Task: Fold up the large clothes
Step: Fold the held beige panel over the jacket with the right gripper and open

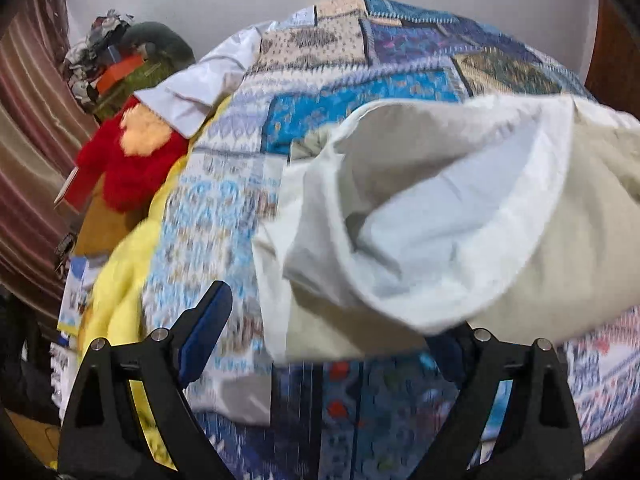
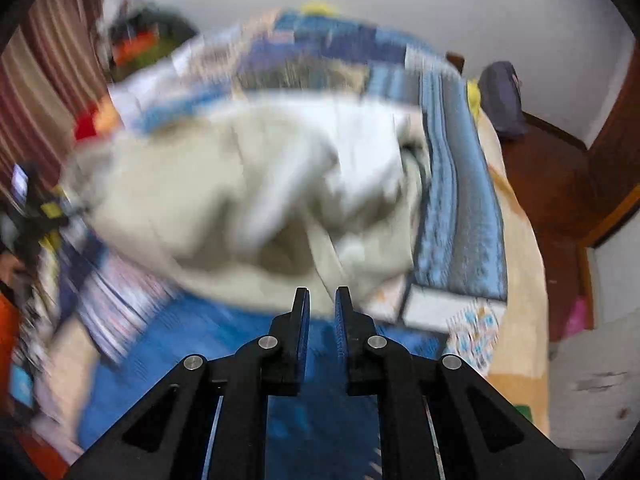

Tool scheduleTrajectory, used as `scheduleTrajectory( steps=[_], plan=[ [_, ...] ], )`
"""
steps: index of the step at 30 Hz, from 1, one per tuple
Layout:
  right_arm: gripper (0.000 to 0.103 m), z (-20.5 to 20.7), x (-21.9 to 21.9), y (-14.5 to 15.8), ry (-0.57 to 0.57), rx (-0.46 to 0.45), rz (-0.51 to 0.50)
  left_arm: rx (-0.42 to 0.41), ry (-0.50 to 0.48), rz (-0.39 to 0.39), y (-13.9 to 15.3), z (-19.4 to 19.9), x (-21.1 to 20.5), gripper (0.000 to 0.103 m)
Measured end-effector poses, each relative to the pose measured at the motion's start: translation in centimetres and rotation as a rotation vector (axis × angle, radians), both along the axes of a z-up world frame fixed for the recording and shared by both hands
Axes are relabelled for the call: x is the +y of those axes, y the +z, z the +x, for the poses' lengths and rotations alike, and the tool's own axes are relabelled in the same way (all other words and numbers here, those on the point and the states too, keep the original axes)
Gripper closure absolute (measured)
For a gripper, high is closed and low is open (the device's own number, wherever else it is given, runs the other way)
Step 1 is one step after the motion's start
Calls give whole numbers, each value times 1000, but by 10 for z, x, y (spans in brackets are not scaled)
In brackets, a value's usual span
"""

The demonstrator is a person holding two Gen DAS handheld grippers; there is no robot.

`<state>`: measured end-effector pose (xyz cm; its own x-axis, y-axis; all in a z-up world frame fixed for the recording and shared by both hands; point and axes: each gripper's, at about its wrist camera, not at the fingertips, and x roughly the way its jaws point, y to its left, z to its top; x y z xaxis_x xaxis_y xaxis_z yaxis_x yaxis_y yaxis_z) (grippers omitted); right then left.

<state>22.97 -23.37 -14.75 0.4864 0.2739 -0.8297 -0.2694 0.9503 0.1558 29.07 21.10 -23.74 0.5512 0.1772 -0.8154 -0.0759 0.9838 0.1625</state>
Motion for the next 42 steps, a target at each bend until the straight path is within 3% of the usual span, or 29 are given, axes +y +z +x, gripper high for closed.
scheduleTrajectory(
  steps=[4,10,12,14,18,21,24,28,39,42],
  plan=[
    [95,29,19,11,-16,-23,35,-20,-12,-30,4,33,0,12],
    [95,99,59,-56,-7,21,-233,38,13,-19,-10,82,-4,11],
    [95,109,57,-73,4,12,-283,67,42,19,-21,94,-3,11],
    [96,110,55,-79,36,-41,-319,83,82,49,-31,100,2,10],
    [96,106,65,-84,97,-86,-437,132,141,-76,-55,103,26,7],
    [95,98,71,-89,132,-140,-543,117,123,-14,-60,100,17,6],
    [95,97,63,-87,116,-134,-526,127,117,57,-67,100,6,4],
    [95,104,41,-83,49,-97,-474,145,115,35,-66,101,12,4],
    [96,107,16,-81,20,-46,-335,177,116,74,-68,104,9,3],
    [95,99,11,-69,6,-16,-292,170,101,43,-58,98,9,12]
  ],
)
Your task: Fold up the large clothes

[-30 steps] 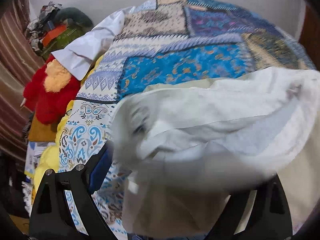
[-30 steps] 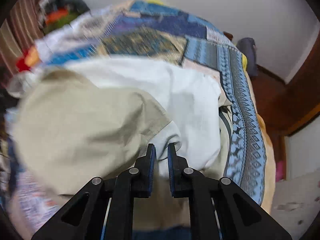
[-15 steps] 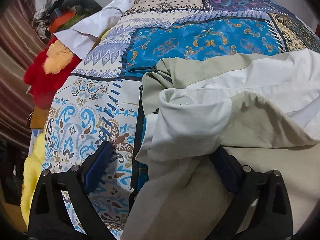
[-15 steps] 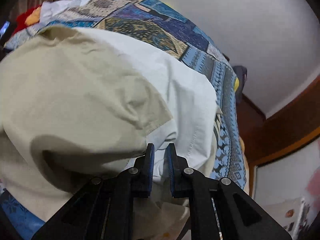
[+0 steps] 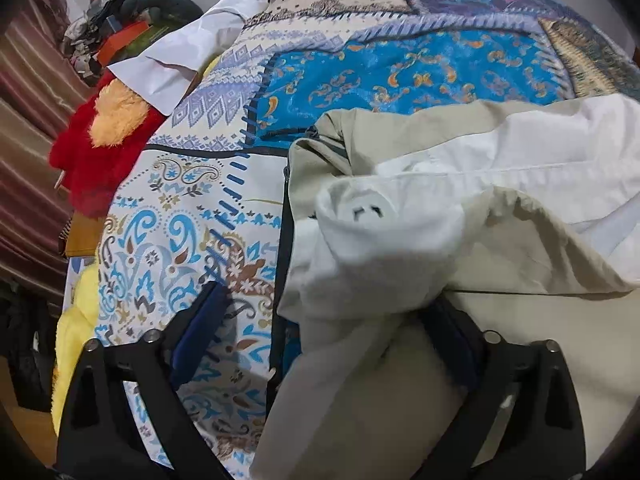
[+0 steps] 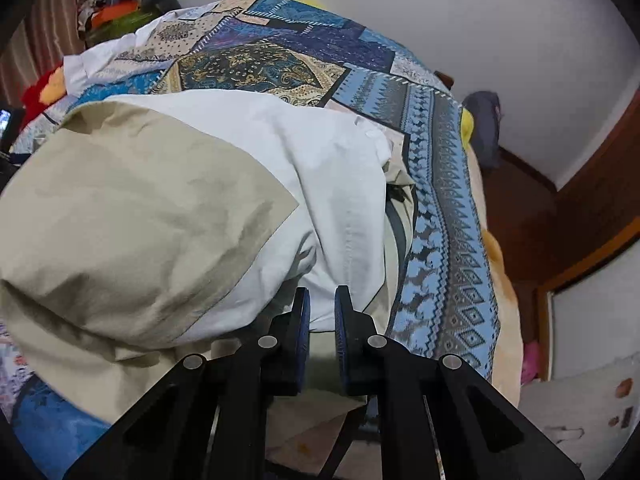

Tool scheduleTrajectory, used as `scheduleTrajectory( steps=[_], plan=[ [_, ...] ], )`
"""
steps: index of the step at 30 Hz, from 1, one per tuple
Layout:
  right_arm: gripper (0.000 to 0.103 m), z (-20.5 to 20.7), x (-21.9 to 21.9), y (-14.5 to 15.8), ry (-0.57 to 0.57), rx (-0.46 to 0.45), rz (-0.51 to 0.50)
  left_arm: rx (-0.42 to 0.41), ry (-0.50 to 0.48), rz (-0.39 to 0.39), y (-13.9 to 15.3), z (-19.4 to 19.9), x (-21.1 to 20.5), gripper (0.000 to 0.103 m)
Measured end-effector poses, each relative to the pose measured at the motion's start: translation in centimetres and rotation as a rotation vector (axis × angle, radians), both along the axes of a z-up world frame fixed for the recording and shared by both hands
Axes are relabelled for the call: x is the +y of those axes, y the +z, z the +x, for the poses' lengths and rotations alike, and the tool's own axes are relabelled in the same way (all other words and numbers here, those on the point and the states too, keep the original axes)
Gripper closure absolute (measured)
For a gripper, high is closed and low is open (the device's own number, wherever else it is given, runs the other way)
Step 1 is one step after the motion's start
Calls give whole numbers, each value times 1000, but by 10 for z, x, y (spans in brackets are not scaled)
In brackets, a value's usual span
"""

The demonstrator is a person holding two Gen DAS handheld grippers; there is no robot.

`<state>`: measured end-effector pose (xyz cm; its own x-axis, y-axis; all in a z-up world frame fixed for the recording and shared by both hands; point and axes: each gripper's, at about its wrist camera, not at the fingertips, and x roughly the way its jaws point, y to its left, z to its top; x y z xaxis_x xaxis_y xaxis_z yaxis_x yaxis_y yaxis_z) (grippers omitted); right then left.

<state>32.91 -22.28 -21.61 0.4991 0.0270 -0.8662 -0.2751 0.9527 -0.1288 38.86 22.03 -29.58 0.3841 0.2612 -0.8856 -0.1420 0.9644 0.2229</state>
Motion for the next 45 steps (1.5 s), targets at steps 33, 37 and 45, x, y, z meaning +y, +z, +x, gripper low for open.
scheduleTrajectory(
  steps=[33,37,45],
  plan=[
    [95,27,9,20,-23,87,376,-30,124,-65,36,86,14,66],
    [95,16,-5,26,-56,76,384,-21,72,76,27,78,-16,53],
    [95,-16,-18,49,2,-26,338,-139,-210,121,117,39,-100,14]
  ],
)
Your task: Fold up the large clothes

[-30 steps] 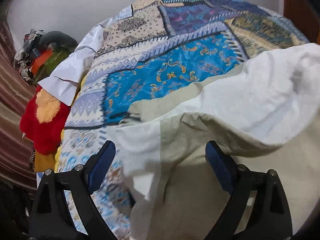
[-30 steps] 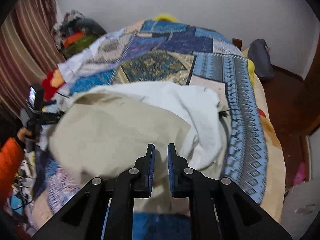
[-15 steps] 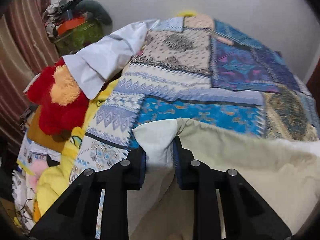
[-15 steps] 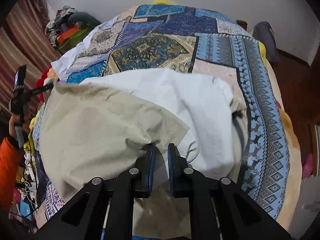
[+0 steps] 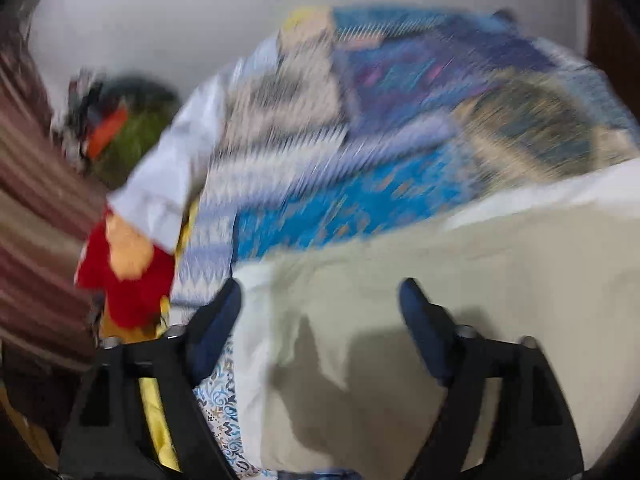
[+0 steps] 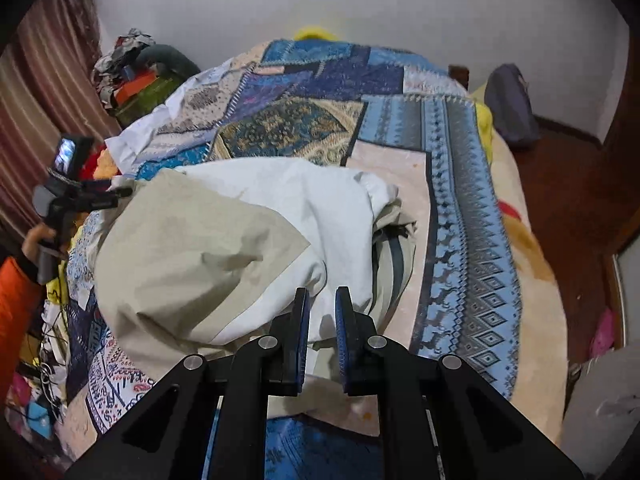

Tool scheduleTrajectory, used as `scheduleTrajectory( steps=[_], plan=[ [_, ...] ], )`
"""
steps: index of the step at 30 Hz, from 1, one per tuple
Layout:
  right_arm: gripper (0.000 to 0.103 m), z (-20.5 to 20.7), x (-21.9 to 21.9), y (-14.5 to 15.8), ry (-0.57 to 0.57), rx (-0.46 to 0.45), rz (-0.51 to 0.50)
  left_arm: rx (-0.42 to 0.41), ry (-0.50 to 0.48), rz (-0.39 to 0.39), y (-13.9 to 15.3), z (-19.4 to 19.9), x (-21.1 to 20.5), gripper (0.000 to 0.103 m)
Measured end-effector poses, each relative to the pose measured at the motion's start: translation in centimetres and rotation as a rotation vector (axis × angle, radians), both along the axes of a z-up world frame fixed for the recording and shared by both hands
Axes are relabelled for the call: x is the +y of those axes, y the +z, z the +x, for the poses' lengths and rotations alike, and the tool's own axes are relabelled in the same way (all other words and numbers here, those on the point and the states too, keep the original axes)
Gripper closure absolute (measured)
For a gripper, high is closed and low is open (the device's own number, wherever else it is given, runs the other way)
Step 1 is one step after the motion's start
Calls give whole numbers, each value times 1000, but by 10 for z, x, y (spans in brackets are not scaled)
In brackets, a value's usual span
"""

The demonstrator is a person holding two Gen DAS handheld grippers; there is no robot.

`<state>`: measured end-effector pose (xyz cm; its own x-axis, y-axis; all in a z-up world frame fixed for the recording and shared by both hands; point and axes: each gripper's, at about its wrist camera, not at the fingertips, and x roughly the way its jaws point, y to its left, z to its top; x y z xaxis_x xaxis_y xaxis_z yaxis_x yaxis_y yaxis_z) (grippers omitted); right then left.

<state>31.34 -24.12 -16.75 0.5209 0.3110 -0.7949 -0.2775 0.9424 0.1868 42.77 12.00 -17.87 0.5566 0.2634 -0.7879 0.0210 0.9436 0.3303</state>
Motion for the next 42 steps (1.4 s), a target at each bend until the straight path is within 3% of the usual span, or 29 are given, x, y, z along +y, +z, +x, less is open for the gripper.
scheduleTrajectory(
  steps=[4,7,11,14,18,24,26,28,30,32,35,38,39,42],
  plan=[
    [95,4,9,-4,16,-25,18,-19,-163,-142,27,-10,-60,4],
    [95,22,23,-27,26,25,-3,57,-243,-205,7,-5,-110,4],
    [95,32,35,-56,21,25,-122,200,-236,-104,-59,7,-155,4],
    [95,26,43,-58,52,-40,-282,174,-232,-122,-70,4,-154,1],
    [95,17,42,-63,103,-85,-356,186,-184,-161,-75,3,-145,0],
    [95,26,17,-60,70,-8,-218,185,-171,-173,-80,6,-140,0],
    [95,29,5,-54,54,48,-121,204,-162,-181,-74,6,-138,0],
    [95,26,-12,-45,34,106,20,207,-158,-196,-64,5,-133,7],
    [95,22,-28,-36,29,150,202,187,-174,-243,-49,0,-130,7],
    [95,18,-39,-30,-16,171,303,151,-188,-252,-35,-6,-128,7],
    [95,20,-40,-23,-44,187,362,101,-192,-240,-23,-19,-126,7],
    [95,25,-28,-19,-35,180,414,78,-188,-288,-17,-35,-114,7],
    [95,27,-23,-20,-32,187,402,76,-186,-298,-17,-38,-108,7],
    [95,44,5,-41,-41,215,183,65,-156,-301,-20,-48,-87,7]
  ],
)
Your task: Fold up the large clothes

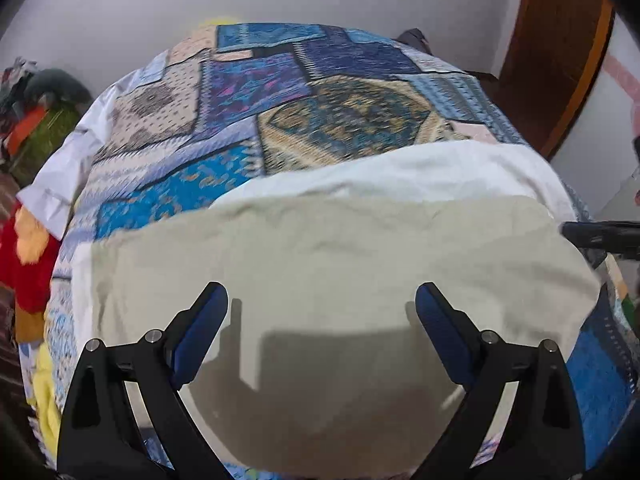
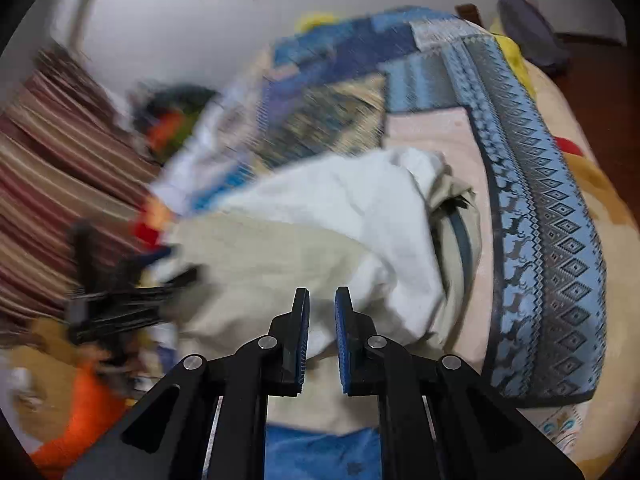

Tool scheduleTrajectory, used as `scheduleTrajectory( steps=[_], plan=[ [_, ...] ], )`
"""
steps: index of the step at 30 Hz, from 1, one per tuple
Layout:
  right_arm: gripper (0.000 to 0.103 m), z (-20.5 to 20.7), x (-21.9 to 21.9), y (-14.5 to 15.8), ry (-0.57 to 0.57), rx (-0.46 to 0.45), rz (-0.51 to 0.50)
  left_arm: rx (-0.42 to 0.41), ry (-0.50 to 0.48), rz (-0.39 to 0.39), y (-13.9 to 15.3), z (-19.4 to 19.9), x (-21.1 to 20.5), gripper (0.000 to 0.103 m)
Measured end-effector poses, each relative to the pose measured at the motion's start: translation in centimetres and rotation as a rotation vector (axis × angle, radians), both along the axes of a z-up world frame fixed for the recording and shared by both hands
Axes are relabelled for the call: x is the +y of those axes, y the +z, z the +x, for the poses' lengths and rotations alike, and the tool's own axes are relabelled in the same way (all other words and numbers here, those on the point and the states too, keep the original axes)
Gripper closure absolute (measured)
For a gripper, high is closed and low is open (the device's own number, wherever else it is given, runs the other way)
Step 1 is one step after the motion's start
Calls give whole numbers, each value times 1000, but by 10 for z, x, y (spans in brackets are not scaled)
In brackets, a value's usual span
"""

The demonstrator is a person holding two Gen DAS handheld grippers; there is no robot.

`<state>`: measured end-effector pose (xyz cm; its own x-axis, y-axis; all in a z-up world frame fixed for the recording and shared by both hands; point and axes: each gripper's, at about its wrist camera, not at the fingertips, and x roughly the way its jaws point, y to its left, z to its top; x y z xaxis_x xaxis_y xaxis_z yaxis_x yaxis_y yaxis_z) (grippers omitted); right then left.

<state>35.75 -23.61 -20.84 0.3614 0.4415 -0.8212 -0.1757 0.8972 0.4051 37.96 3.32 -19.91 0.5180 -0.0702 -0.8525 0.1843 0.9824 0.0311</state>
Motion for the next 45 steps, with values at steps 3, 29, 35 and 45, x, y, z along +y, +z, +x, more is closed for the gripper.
scheduleTrajectory(
  steps=[3,29,35,45],
  plan=[
    [95,-3,33,-28,82,-100,-252,48,47,39,-21,-2,21,7],
    [95,-65,-24,-20,0,-4,-44,282,-231,55,-37,55,-197,44],
    [95,-62,-25,-35,33,26,-18,170,-151,-85,13,52,-175,98],
    [95,-59,-23,-38,57,20,-26,39,-25,-243,81,97,-163,101]
  ],
)
